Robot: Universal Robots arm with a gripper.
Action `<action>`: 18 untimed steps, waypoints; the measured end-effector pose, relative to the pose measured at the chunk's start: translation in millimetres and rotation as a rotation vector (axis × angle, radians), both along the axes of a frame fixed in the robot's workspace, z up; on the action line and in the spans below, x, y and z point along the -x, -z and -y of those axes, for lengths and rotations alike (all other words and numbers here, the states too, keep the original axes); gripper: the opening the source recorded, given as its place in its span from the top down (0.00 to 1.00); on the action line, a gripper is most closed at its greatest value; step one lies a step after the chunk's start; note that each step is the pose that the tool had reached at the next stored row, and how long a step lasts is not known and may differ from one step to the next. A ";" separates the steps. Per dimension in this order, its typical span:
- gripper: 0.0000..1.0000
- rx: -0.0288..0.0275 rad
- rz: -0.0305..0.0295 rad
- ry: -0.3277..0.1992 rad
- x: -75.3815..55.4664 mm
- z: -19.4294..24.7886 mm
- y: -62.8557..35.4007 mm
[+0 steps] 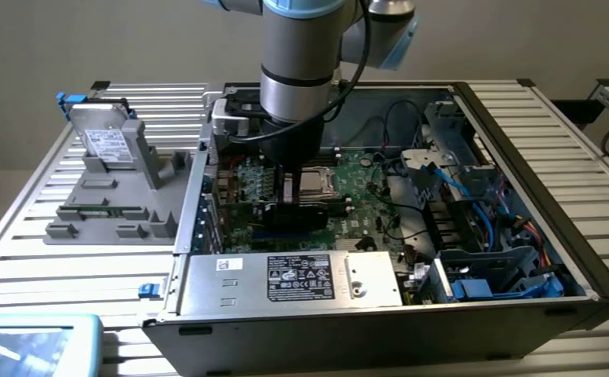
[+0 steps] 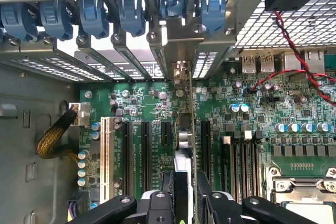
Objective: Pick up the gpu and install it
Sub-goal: 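Insert the gpu into the slot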
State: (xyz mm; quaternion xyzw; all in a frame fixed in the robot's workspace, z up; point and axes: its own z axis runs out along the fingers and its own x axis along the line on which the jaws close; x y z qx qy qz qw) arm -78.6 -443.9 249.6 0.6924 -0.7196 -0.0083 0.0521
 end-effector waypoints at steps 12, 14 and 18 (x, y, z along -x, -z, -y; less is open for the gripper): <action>0.72 0.0000 0.0147 0.000 1.3 0.1 2.1; 0.72 0.0000 0.0223 0.001 1.9 0.1 2.1; 0.72 -0.0001 0.0258 0.001 3.4 0.0 2.1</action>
